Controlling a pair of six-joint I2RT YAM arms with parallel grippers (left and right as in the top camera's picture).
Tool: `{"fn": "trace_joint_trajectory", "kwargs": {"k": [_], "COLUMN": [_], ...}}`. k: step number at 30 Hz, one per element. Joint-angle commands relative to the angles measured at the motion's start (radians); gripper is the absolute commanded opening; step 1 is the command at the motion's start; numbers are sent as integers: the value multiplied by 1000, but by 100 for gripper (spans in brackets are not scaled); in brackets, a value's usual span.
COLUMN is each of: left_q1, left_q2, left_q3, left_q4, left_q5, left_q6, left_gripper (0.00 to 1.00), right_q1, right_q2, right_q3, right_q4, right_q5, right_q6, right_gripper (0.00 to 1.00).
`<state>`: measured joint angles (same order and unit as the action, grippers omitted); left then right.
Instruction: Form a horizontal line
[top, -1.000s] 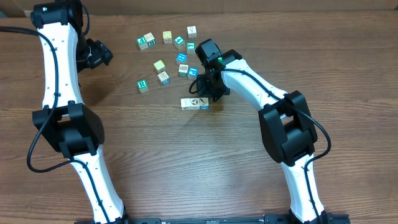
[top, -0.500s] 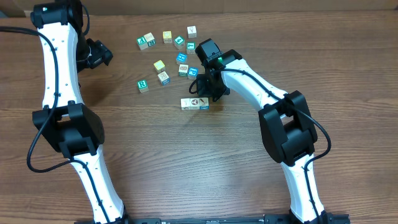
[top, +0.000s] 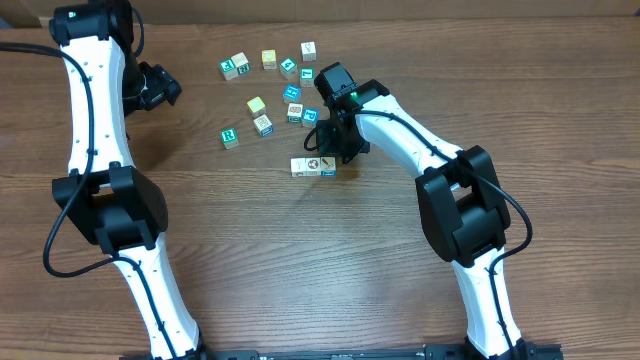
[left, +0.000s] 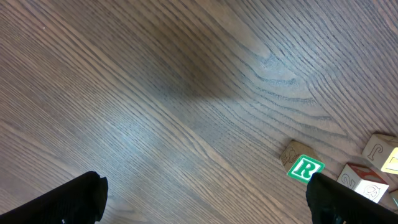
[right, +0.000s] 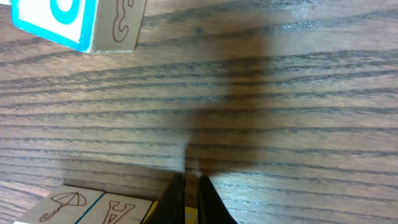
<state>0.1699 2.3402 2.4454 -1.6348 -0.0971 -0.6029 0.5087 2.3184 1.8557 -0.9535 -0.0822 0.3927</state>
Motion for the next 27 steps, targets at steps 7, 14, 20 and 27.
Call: {"fn": "trace_joint_trajectory", "kwargs": {"k": [7,14,20,27], "left_q1": [-7,-7,-7,-6], "left_q2": [-6,-6,-6,-6], "left_q3": [-2,-3,-3,-3], "left_q4": [-2,-2,-2,-2], "left_q5": [-2,-2,-2,-2], "left_q6": [-3,-3,-3,-3], "left_gripper": [100,100,100,100], "right_q1": [3,3,3,3], "right_q2": [8,8,8,8], "right_q3": [-4,-5,-5,-4], "right_q4": [17,9,4,4], "right_q5": [-10,-10,-11,-26], "right_q6": [-1,-1,-1,-1], "right_gripper": [4,4,4,4]}}
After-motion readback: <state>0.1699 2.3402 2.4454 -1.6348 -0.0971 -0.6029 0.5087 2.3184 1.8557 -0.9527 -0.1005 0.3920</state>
